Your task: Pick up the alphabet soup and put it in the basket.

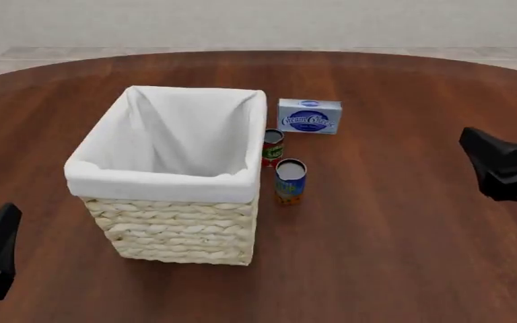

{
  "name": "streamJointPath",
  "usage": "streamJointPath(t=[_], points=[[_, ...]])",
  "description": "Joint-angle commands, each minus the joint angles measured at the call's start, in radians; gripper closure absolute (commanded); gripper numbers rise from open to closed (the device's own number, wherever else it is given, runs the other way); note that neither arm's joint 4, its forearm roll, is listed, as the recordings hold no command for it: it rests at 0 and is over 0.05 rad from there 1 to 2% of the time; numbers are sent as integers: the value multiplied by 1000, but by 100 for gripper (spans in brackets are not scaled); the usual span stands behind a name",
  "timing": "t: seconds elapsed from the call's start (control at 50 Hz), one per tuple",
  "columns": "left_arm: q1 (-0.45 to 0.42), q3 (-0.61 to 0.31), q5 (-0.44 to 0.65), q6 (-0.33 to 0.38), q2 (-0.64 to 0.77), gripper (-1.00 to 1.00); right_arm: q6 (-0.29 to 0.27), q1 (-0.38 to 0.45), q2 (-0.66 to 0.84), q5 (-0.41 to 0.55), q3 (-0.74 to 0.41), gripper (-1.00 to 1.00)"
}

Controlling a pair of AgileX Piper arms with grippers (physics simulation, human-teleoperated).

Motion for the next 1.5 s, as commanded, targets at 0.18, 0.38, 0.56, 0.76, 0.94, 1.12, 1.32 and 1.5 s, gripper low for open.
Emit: streamJointPath(t=[0.18,0.38,0.56,0.76,0.94,1.12,1.32,1.5], points=[[0,0,0,0,0,-100,-40,73,200,-91,-62,-100],[0,0,0,0,0,-100,-44,115,305,-161,-79,-100],[0,0,0,0,0,-100,-44,143,367,-198,-95,-100],[0,0,0,0,0,-100,-48,175,428,-226,-114,-100],[0,0,0,0,0,-100,-52,189,454,-243,-115,-100],[0,0,0,0,0,-100,-85,221,478,-267,-122,-100],[0,0,0,0,0,-100,-79,230,551,-308,-129,-100],[0,0,0,0,0,-100,-72,242,621,-335,-151,-100]])
